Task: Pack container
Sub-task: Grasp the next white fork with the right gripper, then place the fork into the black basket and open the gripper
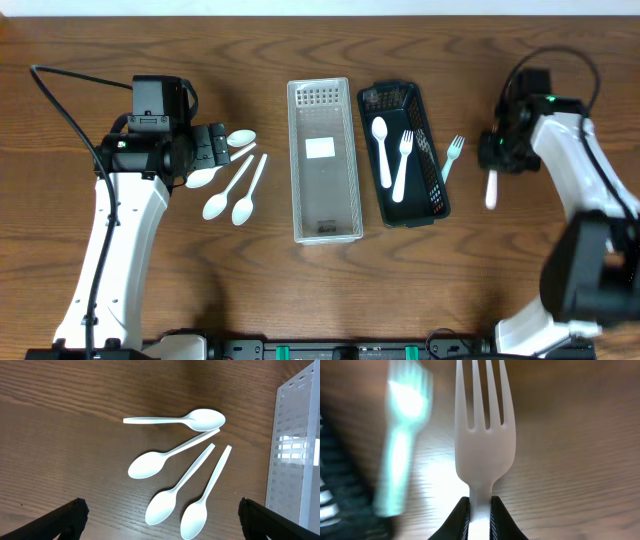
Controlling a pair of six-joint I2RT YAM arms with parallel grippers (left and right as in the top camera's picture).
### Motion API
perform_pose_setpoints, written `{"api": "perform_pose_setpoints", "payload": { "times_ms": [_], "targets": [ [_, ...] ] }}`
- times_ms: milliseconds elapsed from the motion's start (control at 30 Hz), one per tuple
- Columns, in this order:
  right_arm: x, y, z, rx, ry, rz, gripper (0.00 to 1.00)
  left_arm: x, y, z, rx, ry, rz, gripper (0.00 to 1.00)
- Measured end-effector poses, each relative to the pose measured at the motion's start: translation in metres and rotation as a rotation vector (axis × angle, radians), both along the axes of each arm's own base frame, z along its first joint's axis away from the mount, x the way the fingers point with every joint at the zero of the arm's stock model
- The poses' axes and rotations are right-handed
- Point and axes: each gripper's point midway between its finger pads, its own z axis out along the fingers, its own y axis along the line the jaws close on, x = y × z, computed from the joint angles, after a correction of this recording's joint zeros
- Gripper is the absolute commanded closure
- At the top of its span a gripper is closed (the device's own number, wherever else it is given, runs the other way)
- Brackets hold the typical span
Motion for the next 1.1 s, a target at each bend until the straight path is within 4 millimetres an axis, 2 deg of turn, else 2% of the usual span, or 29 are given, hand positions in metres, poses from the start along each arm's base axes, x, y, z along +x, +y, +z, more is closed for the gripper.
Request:
{"api": "perform_pose_setpoints", "payload": {
  "times_ms": [100, 200, 233, 300, 400, 500, 533, 567, 600, 633, 733, 833, 933, 1033, 1100],
  "targets": [
    [0.014, 0.031, 0.061, 0.032, -0.190, 0.078, 0.99, 0.000, 0.000, 0.000, 0.000, 0.000, 0.000, 0.02],
    [0.013, 0.076, 0.102, 0.085, -0.315, 0.192, 0.99, 0.000, 0.000, 0.000, 0.000, 0.000, 0.000, 0.02],
    [0.011, 0.090, 0.108, 0.101, -0.333, 0.227, 0.99, 0.000, 0.000, 0.000, 0.000, 0.000, 0.000, 0.02],
    [0.007, 0.121, 0.113, 0.133, -0.351, 0.304, 0.98, 0.000, 0.000, 0.000, 0.000, 0.000, 0.000, 0.02],
    [0.012, 0.164, 0.108, 0.166, -0.377, 0.402, 0.94, 0.000, 0.000, 0.000, 0.000, 0.000, 0.000, 0.02],
    [0.021, 0.191, 0.090, 0.172, -0.381, 0.450, 0.93, 0.000, 0.000, 0.000, 0.000, 0.000, 0.000, 0.02],
    [0.025, 0.195, 0.080, 0.166, -0.368, 0.453, 0.90, 0.000, 0.000, 0.000, 0.000, 0.000, 0.000, 0.02],
    [0.028, 0.197, 0.070, 0.160, -0.354, 0.450, 0.78, 0.000, 0.000, 0.000, 0.000, 0.000, 0.000, 0.02],
    [0.031, 0.199, 0.055, 0.153, -0.326, 0.440, 0.56, 0.000, 0.000, 0.000, 0.000, 0.000, 0.000, 0.02],
    [0.033, 0.199, 0.043, 0.147, -0.304, 0.433, 0.48, 0.000, 0.000, 0.000, 0.000, 0.000, 0.000, 0.02],
    [0.029, 0.196, 0.012, 0.131, -0.219, 0.420, 0.33, 0.000, 0.000, 0.000, 0.000, 0.000, 0.000, 0.02],
    [0.027, 0.190, 0.013, 0.126, -0.199, 0.393, 0.18, 0.000, 0.000, 0.000, 0.000, 0.000, 0.000, 0.02],
    [0.041, 0.170, 0.038, 0.087, -0.262, 0.322, 0.21, 0.000, 0.000, 0.000, 0.000, 0.000, 0.000, 0.02],
    [0.054, 0.126, 0.072, 0.045, -0.345, 0.181, 0.28, 0.000, 0.000, 0.000, 0.000, 0.000, 0.000, 0.02],
    [0.059, 0.092, 0.086, 0.031, -0.372, 0.064, 0.31, 0.000, 0.000, 0.000, 0.000, 0.000, 0.000, 0.02]
  ]
}}
